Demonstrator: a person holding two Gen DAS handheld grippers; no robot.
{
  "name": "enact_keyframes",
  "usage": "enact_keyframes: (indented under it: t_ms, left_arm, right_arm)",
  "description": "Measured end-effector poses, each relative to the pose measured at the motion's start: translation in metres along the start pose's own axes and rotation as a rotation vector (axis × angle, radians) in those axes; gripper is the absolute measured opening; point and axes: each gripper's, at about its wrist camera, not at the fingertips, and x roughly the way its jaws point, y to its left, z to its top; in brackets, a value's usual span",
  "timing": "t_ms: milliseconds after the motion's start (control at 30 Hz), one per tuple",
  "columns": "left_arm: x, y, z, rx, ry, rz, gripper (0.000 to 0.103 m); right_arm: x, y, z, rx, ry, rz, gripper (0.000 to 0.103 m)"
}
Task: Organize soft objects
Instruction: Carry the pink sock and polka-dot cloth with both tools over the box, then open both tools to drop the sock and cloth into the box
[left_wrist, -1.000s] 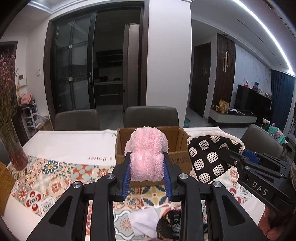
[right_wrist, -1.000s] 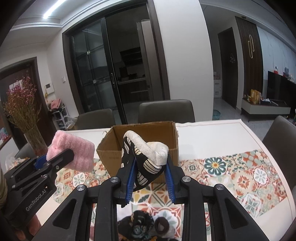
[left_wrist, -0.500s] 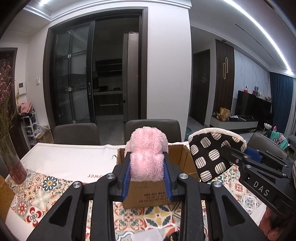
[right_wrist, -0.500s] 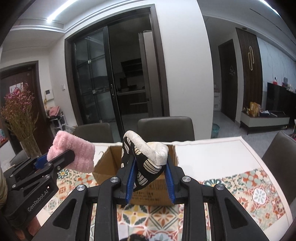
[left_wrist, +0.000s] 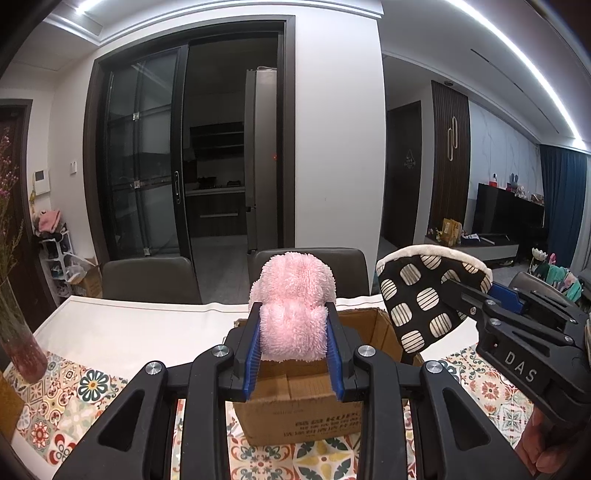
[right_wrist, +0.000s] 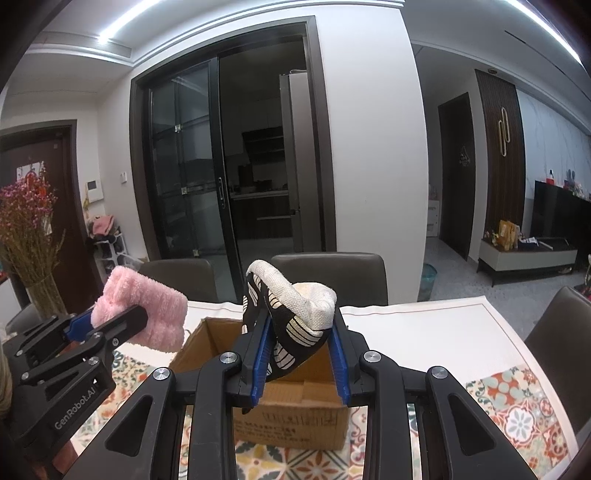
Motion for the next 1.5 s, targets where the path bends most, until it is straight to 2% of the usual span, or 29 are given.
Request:
enact_keyframes:
  t_ms: [367, 833, 1333, 1500]
  left_arm:
    - [0.045, 0.000, -0.003, -0.017, 0.057, 0.001, 0.031]
    - [0.101, 0.003, -0.019, -0.044, 0.186, -0.026, 0.031]
    - [0.125, 0.000, -0.042, -0.018, 0.303, -0.016, 0.033]
    - [0.130, -0.002, -0.047, -0.015, 0.331, -0.017, 0.040]
  right_arm:
    - [0.041, 0.000, 0.004, -0.015, 0.040, -0.016, 0.031]
    - [0.091, 0.002, -0.013, -0.047, 0.166, -0.023, 0.031]
    - [0.123, -0.001, -0.041, -0.075, 0.313, 0.000, 0.031]
    - [0.127, 0.000, -0.047, -0.085, 0.338, 0.001, 0.032]
